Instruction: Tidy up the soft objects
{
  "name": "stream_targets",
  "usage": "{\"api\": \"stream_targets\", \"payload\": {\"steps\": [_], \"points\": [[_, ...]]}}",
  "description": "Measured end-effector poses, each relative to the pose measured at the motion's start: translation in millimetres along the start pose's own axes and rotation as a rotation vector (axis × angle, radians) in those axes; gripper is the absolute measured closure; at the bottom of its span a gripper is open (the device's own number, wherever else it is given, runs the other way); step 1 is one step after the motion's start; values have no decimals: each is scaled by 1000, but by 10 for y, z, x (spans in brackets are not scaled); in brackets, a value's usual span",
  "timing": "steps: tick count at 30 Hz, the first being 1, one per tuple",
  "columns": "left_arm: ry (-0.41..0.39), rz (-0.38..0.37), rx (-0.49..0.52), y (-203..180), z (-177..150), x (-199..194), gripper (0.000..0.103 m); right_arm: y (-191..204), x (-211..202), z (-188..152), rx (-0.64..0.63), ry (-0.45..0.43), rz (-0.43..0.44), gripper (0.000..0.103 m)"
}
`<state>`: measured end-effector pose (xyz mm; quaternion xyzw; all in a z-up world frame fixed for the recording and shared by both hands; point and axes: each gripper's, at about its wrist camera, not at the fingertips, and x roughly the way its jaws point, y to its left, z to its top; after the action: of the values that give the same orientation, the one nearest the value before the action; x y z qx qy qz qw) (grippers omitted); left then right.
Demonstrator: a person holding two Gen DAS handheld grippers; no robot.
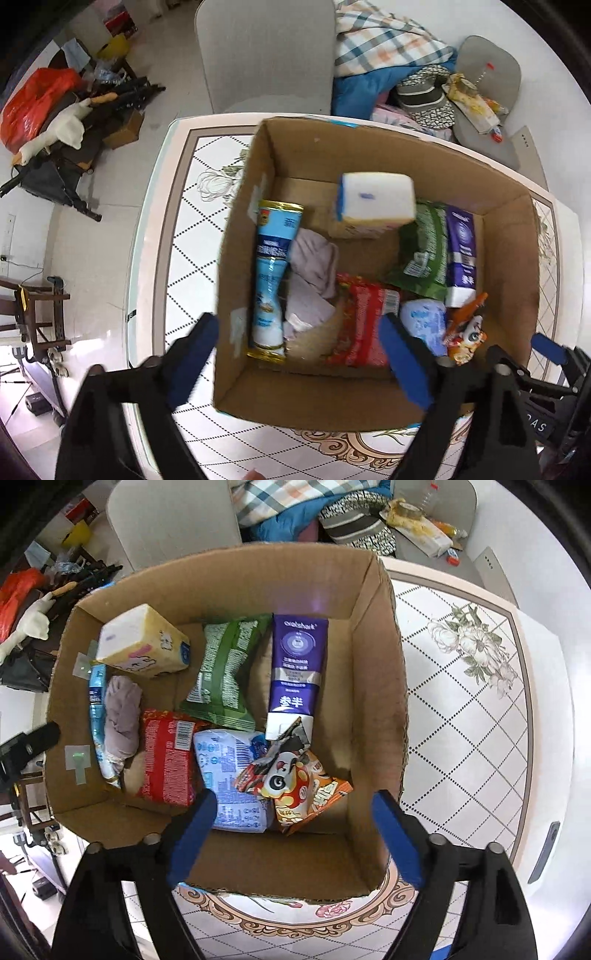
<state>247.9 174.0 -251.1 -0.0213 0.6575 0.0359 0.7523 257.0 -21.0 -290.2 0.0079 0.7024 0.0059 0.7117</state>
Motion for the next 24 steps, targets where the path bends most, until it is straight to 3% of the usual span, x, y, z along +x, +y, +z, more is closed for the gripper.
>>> {"api": "stream_targets", "payload": {"steps": [5,7,16,24], "points": [[-52,23,20,-160,-131,-101,9,21,-39,-69,-1,-26,-20,8],[-68,26,25,-191,-168,-129,4,13,-67,-101,2,-43,-32,7],[-106,24,24,-273,-295,-306,3,-50,-180,-247,23,-64,-18,7],[-234,20,62,-399,-585,-1112,3,-119,-825,-548,24,-179,2,7]]}}
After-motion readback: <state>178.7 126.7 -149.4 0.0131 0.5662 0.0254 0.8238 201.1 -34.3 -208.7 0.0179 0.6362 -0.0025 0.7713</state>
